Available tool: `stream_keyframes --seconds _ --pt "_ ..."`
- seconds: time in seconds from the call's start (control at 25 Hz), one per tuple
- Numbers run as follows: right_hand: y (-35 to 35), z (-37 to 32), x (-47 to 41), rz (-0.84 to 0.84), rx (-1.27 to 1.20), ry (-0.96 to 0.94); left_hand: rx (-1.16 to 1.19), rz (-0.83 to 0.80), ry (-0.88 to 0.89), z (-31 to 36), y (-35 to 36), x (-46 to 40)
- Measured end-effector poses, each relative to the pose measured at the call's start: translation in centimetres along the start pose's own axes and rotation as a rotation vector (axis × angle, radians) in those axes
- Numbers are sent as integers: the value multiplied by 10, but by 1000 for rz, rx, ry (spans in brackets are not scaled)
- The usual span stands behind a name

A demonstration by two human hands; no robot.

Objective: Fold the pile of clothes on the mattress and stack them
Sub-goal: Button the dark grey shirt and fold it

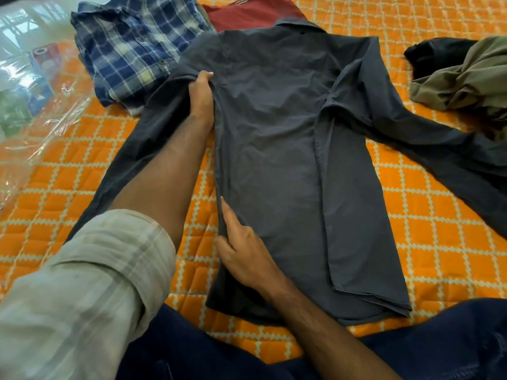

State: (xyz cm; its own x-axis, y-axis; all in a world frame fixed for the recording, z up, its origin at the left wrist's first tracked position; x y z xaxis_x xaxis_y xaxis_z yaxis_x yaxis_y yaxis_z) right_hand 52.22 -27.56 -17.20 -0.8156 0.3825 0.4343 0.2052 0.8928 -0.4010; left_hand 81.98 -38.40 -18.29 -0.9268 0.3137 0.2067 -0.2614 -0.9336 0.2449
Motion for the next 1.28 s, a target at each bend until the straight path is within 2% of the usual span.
stream_keyframes --seconds 0.08,0.28,0.4,0.48,0.6,0.92,1.0,1.08,1.12,1.2,1.28 --pt "-15 2 11 -3 -110 -36 -231 22 118 9 17 0" --pt "-68 30 42 25 -137 -35 -859 -269 441 13 124 51" --pt "-89 52 59 51 63 -44 -1051 -418 440 -14 169 77" --pt "-97 68 59 73 215 -8 -1200 -412 442 -31 176 77" --pt "-103 92 57 16 289 88 -1407 -404 458 -57 174 73" --pt "-102 99 59 -13 498 118 -1557 -332 469 -72 164 68" --pt "-107 91 69 92 652 101 -1560 -329 475 -70 150 79" --pt "-108 80 82 263 757 -30 -1554 -410 547 -77 131 108" --pt "-104 79 87 289 785 -110 -1565 -502 585 -84 121 129" --pt "-91 85 97 200 834 -253 -1598 -703 654 -98 99 178" --pt "-80 93 111 53 891 -343 -1630 -807 699 -103 74 223"
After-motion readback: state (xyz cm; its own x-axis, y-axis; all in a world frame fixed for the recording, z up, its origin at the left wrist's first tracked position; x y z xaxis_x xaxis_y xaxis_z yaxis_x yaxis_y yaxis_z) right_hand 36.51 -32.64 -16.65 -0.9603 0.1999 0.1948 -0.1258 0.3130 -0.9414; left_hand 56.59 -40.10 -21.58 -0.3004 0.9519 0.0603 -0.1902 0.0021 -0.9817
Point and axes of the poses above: each hand's wrist, its own x-axis away from the middle knuckle, its own y-axis out of the palm, z = x × y, the point moved 8 cm from there along -x, towards the middle knuckle, and after that the axes turned 7 degrees about y, right-handed, at the moved point
